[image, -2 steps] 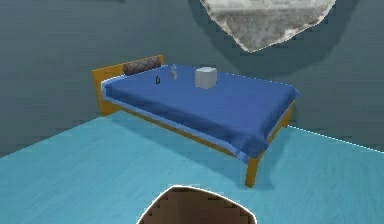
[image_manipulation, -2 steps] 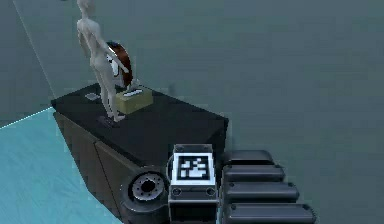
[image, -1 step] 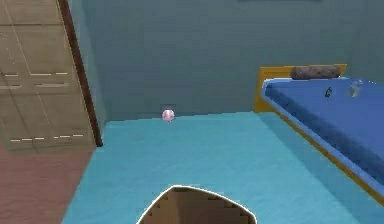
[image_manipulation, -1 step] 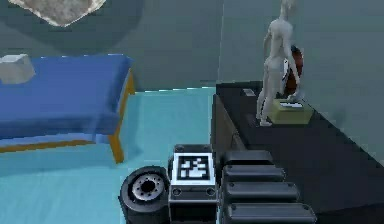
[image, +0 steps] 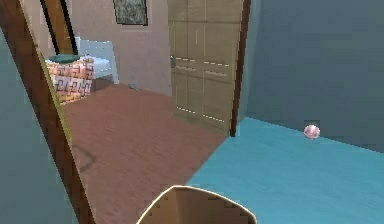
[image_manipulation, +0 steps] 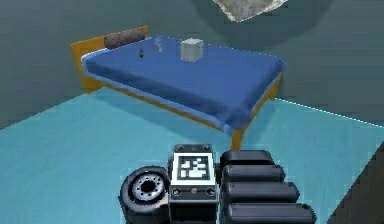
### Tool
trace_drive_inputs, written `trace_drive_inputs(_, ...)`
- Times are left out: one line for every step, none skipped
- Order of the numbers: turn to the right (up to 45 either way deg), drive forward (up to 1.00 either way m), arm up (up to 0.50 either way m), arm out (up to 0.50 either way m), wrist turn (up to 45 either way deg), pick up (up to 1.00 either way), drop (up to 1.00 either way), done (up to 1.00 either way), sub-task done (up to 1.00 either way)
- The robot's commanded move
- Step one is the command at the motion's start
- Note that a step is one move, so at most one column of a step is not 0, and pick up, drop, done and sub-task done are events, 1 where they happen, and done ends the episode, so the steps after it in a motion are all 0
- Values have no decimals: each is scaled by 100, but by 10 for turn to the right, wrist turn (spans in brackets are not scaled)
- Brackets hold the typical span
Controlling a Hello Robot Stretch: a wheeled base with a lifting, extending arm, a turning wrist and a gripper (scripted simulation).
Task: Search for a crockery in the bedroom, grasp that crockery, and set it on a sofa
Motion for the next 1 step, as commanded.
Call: trace_drive_inputs(0, 60, 0, 0, 0, 0, 0, 0, 0)
